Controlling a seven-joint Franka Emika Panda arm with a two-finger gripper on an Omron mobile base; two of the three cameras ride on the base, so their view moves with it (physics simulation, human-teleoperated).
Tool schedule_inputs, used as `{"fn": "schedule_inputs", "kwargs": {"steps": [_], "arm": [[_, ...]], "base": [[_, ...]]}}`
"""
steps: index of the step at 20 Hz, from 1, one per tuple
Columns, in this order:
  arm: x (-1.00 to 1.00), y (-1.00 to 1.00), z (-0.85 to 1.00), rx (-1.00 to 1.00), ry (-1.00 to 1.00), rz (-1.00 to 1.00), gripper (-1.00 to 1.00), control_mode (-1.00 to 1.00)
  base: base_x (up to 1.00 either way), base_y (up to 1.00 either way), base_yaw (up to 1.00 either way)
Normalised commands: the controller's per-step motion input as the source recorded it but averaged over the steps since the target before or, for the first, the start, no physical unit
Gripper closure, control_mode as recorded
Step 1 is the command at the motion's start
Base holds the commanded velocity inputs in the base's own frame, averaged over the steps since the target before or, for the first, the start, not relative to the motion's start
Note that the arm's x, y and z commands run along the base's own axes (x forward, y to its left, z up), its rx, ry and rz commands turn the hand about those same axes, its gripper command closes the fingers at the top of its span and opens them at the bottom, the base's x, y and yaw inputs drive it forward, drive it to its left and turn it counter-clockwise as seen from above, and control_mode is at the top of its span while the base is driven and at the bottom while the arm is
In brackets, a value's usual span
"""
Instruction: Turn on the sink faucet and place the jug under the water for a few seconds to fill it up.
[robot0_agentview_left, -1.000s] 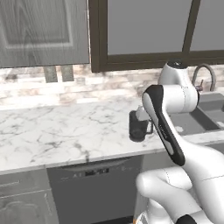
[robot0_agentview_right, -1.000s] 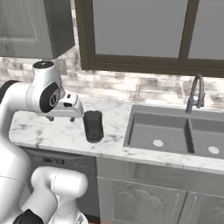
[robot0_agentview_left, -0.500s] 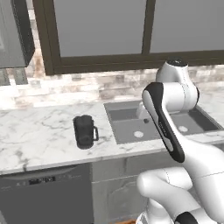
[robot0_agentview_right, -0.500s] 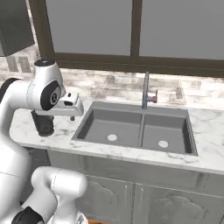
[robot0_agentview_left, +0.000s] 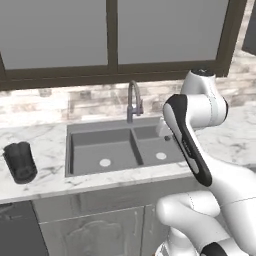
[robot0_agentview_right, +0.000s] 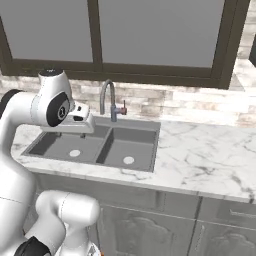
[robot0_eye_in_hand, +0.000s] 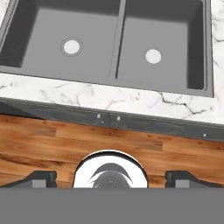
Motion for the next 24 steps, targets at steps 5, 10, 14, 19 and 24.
{"fn": "schedule_inputs", "kwargs": {"steps": [5,10,14,19,24], "arm": [[0.00,0.00,0.00,0.00,0.00,0.00,-1.00,1.00],[0.00,0.00,0.00,0.00,0.00,0.00,-1.00,1.00],[0.00,0.00,0.00,0.00,0.00,0.00,-1.00,1.00],[0.00,0.00,0.00,0.00,0.00,0.00,-1.00,1.00],[0.00,0.00,0.00,0.00,0.00,0.00,-1.00,1.00]], "base": [[0.34,-0.69,0.00],[0.30,-0.34,-0.01],[0.18,-0.03,0.00],[0.10,0.00,0.00],[0.08,-0.02,0.00]]}}
